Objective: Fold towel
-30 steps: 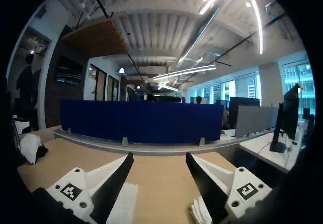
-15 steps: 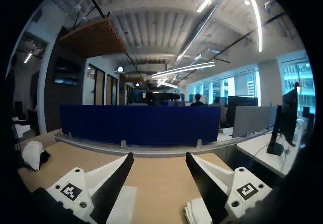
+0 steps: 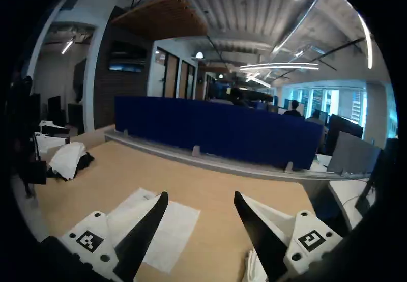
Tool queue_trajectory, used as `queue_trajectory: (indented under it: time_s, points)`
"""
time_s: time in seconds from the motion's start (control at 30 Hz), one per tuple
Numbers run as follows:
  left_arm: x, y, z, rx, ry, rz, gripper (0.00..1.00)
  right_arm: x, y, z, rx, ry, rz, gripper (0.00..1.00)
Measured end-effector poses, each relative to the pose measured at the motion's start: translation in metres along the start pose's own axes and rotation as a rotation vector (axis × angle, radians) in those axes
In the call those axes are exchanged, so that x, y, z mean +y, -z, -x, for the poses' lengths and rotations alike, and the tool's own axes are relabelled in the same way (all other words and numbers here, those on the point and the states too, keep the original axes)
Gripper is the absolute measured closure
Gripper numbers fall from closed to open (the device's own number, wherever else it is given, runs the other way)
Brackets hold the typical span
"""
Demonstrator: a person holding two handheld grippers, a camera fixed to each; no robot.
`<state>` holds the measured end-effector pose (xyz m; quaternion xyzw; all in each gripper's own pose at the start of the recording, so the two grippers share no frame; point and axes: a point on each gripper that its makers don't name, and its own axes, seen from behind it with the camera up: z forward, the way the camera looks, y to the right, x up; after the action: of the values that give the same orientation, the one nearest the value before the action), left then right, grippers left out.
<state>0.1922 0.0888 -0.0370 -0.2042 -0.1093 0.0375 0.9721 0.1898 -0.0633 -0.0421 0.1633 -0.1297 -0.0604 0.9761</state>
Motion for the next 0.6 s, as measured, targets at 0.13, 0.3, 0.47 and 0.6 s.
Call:
queue_trajectory:
  time_s: [0.13,0.3,0.47,0.6]
  points:
    - [0.010,-0.001,0.007,-0.029,0.013,0.048,0.11,-0.006,-0.001,0.004,-0.039,0.029,-0.041,0.00]
    - [0.010,-0.004,0.013,-0.041,0.012,0.056,0.11,-0.011,-0.004,0.013,-0.066,0.041,-0.063,0.00]
    - [0.014,-0.011,0.029,-0.062,-0.018,0.056,0.11,-0.016,-0.009,0.029,-0.088,0.050,-0.074,0.00]
    - [0.018,-0.015,0.046,-0.083,-0.041,0.062,0.11,-0.021,-0.013,0.047,-0.110,0.061,-0.083,0.00]
